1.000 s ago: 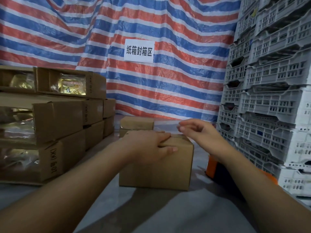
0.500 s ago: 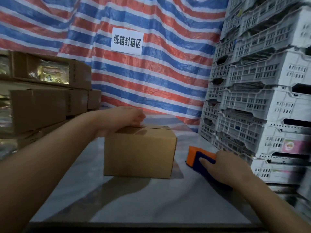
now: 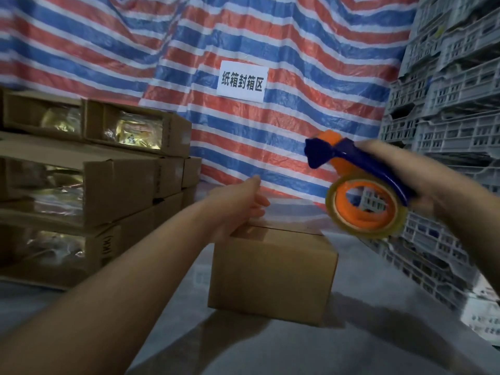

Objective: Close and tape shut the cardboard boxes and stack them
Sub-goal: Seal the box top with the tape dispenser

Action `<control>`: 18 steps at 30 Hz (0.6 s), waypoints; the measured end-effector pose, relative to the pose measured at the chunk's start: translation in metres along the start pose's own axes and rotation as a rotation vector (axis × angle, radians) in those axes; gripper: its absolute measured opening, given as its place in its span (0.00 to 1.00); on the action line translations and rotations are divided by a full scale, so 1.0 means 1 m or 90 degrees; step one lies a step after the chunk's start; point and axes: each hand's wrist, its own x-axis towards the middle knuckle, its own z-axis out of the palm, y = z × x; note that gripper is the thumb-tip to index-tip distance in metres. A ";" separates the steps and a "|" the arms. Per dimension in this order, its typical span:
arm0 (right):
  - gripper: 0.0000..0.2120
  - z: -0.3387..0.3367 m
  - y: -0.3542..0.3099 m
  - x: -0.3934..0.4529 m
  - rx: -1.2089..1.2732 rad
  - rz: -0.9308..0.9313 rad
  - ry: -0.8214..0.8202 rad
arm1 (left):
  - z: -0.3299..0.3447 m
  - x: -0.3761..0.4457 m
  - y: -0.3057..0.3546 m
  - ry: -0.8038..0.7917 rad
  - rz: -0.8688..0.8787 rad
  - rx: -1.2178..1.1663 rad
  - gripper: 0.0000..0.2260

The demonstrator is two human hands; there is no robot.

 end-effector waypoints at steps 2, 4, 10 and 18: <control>0.18 0.023 -0.019 0.011 0.004 0.015 -0.119 | -0.006 0.004 0.000 -0.018 0.003 -0.059 0.24; 0.19 0.047 -0.025 0.017 -0.034 0.052 -0.188 | -0.011 0.008 -0.001 -0.033 0.001 -0.130 0.25; 0.23 0.072 -0.022 0.027 -0.137 0.106 -0.265 | -0.021 0.011 -0.008 -0.076 -0.007 -0.290 0.24; 0.21 0.072 -0.023 0.026 -0.167 0.083 -0.245 | -0.024 0.008 -0.009 -0.055 -0.019 -0.342 0.13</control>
